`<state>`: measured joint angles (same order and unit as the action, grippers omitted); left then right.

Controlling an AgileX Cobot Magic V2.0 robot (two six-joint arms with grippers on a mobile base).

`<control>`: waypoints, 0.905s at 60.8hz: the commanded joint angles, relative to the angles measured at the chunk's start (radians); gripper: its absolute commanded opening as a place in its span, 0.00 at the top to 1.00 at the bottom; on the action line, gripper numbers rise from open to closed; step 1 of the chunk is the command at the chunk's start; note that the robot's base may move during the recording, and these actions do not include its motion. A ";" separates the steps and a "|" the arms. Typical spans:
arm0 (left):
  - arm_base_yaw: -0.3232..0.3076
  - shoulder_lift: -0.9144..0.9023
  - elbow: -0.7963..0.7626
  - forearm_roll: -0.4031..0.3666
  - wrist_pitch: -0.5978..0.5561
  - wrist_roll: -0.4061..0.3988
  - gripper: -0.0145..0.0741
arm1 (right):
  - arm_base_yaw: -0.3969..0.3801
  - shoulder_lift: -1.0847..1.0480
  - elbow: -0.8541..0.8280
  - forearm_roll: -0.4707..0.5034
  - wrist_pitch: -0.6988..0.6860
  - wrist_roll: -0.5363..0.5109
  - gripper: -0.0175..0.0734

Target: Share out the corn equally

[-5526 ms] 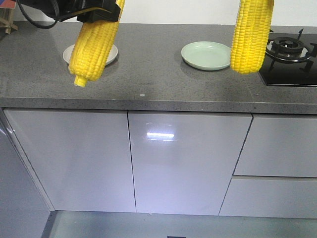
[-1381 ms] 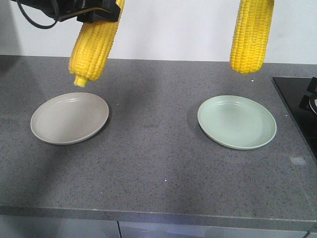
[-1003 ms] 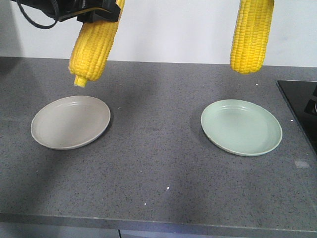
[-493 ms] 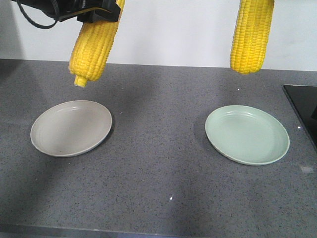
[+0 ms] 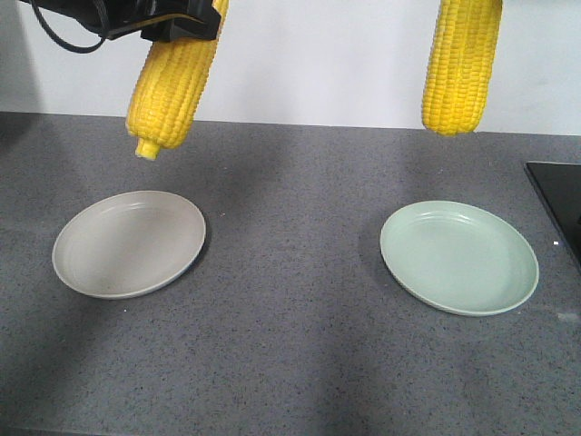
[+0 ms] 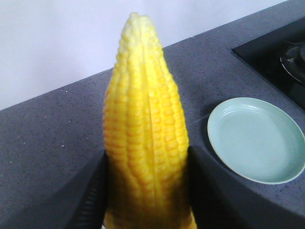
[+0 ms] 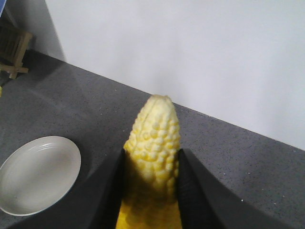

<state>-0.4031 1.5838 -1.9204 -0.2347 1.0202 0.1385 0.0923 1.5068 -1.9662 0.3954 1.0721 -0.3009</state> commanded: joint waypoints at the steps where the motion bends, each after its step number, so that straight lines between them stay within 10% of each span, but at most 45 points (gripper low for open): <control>1: 0.001 -0.036 -0.030 -0.019 -0.063 -0.008 0.84 | -0.003 -0.035 -0.030 0.021 -0.066 -0.008 0.81; 55: 0.001 -0.036 -0.030 -0.019 -0.063 -0.008 0.84 | -0.003 -0.035 -0.030 0.021 -0.067 -0.008 0.81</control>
<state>-0.4031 1.5838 -1.9204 -0.2347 1.0202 0.1385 0.0923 1.5068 -1.9662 0.3954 1.0721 -0.3009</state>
